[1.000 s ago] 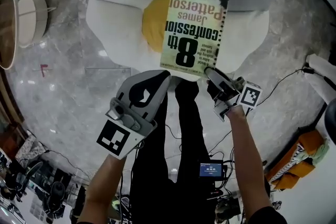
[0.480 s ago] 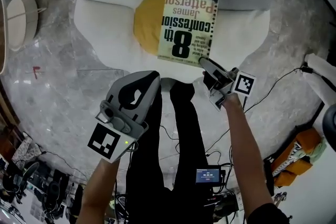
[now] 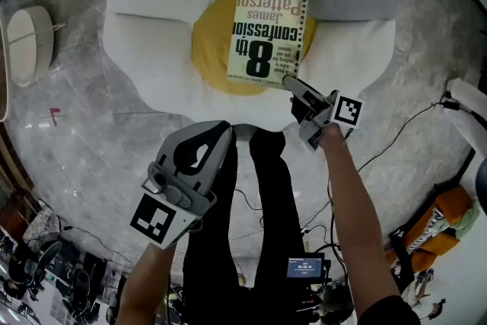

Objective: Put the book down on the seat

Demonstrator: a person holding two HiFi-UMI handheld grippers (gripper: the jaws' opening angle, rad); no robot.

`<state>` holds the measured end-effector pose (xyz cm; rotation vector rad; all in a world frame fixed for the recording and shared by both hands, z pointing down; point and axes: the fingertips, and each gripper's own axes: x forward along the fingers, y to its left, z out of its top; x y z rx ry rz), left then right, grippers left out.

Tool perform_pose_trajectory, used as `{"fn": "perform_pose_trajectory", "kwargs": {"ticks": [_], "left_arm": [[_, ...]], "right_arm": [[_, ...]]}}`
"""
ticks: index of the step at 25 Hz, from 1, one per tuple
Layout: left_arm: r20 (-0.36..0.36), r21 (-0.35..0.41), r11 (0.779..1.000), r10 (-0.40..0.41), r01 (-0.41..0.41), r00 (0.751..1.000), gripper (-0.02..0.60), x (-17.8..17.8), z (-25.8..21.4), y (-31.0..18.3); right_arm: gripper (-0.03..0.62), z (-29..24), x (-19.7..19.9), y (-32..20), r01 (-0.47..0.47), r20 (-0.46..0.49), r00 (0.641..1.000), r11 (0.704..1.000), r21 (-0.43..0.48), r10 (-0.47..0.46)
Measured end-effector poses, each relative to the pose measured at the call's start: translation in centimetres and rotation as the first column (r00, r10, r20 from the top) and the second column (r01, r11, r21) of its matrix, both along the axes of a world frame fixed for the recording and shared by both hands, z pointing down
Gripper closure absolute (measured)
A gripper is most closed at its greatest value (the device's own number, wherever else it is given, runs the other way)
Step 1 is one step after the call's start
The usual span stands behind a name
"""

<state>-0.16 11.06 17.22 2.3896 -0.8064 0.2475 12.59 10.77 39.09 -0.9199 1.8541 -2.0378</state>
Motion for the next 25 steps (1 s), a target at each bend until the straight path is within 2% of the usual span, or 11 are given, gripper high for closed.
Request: {"fn": "perform_pose_trajectory", "kwargs": {"ticks": [6,10,19,25], "left_arm": [[-0.004,0.015,1.0,0.012,-0.012,1.0,0.571,0.5,0.2,0.5],[-0.008,0.013,1.0,0.021,-0.021,1.0,0.571,0.4,0.1,0.1],[0.006,0.018,1.0,0.021,-0.021,1.0,0.571,0.5,0.7,-0.1],[0.002,0.016,0.999,0.028,-0.028,1.0,0.572,0.5,0.5,0.1]], "right_arm": [[0.413,1.8,-0.1,-0.4,-0.082,0.013,0.997,0.996,-0.025,0.082],[0.413,3.2,-0.1,-0.7,-0.105,0.003,0.994,0.993,-0.047,0.105],[0.413,5.3,-0.1,-0.7,-0.05,-0.027,0.998,0.997,-0.059,0.048],[0.413,5.7,-0.2,-0.9,-0.047,-0.039,0.998,0.995,-0.083,0.044]]}}
